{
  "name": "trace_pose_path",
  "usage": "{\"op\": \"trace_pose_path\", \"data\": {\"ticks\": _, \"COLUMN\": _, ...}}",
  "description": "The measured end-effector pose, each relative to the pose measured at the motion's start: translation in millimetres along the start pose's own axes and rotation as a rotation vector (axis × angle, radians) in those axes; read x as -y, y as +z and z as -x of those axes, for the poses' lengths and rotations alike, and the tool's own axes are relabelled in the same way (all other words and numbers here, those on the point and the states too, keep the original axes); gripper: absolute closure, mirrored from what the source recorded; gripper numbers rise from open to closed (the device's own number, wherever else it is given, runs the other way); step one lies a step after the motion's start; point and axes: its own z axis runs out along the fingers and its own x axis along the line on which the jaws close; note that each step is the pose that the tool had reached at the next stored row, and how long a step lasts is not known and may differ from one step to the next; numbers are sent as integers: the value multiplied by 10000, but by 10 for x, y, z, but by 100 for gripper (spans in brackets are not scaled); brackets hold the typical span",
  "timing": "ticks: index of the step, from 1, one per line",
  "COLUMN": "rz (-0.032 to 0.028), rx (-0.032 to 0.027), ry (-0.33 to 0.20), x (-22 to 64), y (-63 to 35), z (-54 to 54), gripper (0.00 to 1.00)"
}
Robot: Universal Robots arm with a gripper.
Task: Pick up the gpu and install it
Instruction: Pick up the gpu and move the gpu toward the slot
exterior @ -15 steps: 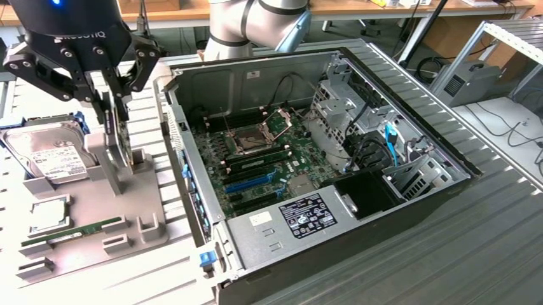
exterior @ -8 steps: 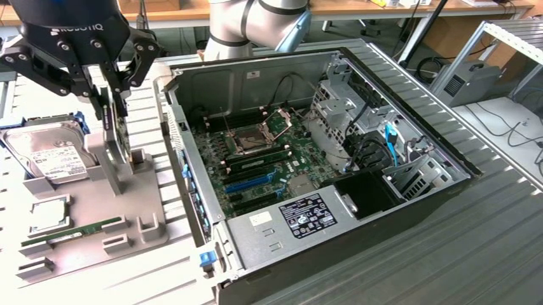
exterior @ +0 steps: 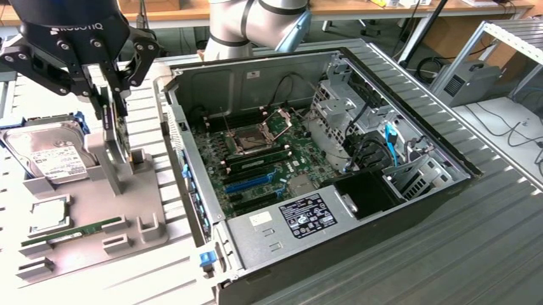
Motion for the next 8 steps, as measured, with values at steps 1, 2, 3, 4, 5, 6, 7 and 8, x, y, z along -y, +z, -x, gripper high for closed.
{"op": "trace_pose_path", "data": {"ticks": 1, "rz": 0, "rx": 0, "ry": 0, "x": 0, "y": 0, "z": 0, "gripper": 73}}
{"op": "trace_pose_path", "data": {"ticks": 2, "rz": 0, "rx": 0, "ry": 0, "x": 0, "y": 0, "z": 0, "gripper": 73}}
{"op": "trace_pose_path", "data": {"ticks": 3, "rz": 0, "rx": 0, "ry": 0, "x": 0, "y": 0, "z": 0, "gripper": 73}}
{"op": "trace_pose_path", "data": {"ticks": 4, "rz": 0, "rx": 0, "ry": 0, "x": 0, "y": 0, "z": 0, "gripper": 73}}
{"op": "trace_pose_path", "data": {"ticks": 5, "rz": 0, "rx": 0, "ry": 0, "x": 0, "y": 0, "z": 0, "gripper": 73}}
{"op": "trace_pose_path", "data": {"ticks": 6, "rz": 0, "rx": 0, "ry": 0, "x": 0, "y": -3, "z": 0, "gripper": 73}}
{"op": "trace_pose_path", "data": {"ticks": 7, "rz": -2, "rx": -2, "ry": 0, "x": 0, "y": -10, "z": 0, "gripper": 73}}
{"op": "trace_pose_path", "data": {"ticks": 8, "rz": -1, "rx": -1, "ry": 0, "x": -1, "y": -19, "z": 1, "gripper": 73}}
